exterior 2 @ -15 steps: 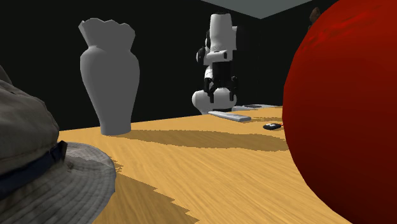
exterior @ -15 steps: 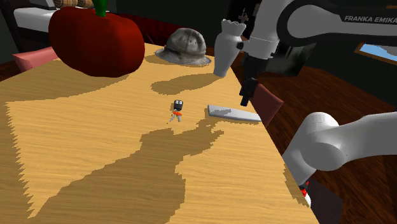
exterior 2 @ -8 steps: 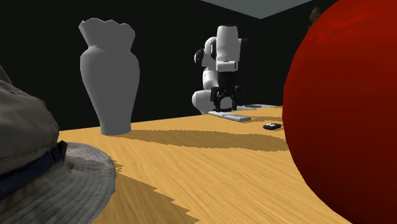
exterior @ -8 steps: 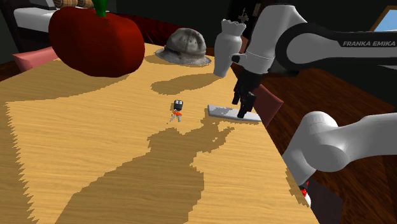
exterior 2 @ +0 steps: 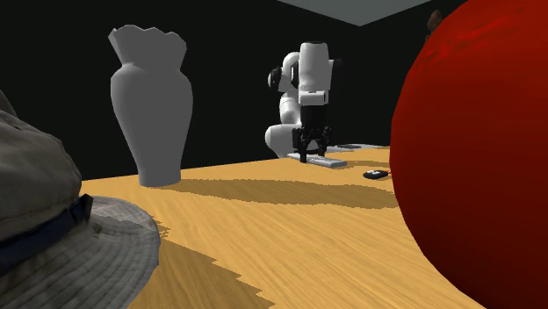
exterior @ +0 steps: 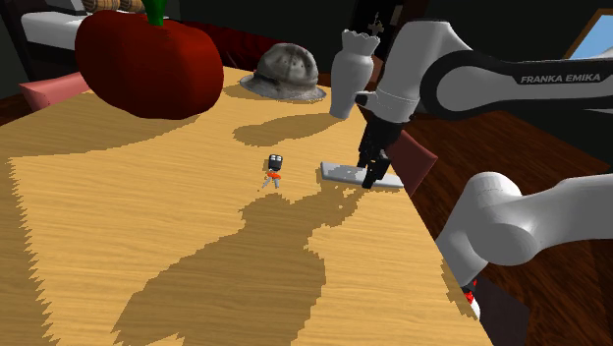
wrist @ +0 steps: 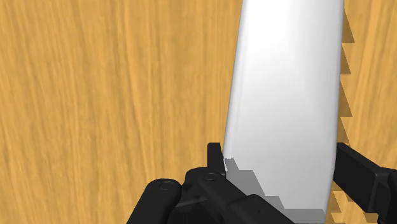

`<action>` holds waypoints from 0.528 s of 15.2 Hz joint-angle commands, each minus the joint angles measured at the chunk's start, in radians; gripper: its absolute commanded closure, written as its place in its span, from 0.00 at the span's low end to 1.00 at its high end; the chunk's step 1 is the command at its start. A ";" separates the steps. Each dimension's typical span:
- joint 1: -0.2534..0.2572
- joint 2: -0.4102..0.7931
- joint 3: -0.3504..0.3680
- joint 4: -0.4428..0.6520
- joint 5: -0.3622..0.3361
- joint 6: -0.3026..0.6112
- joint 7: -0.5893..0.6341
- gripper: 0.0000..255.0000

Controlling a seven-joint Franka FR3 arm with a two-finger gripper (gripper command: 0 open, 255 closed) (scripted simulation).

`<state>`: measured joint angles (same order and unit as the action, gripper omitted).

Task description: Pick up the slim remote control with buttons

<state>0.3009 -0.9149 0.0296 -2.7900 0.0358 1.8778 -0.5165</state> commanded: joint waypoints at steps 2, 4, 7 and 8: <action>0.000 0.000 0.000 0.000 0.000 0.000 0.000 1.00; 0.000 0.000 0.000 0.000 0.000 0.000 0.000 1.00; -0.001 -0.001 -0.002 0.012 -0.001 -0.013 -0.001 1.00; -0.001 -0.003 -0.002 0.025 -0.002 -0.027 -0.001 1.00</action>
<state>0.2998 -0.9145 0.0280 -2.7767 0.0344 1.8649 -0.5177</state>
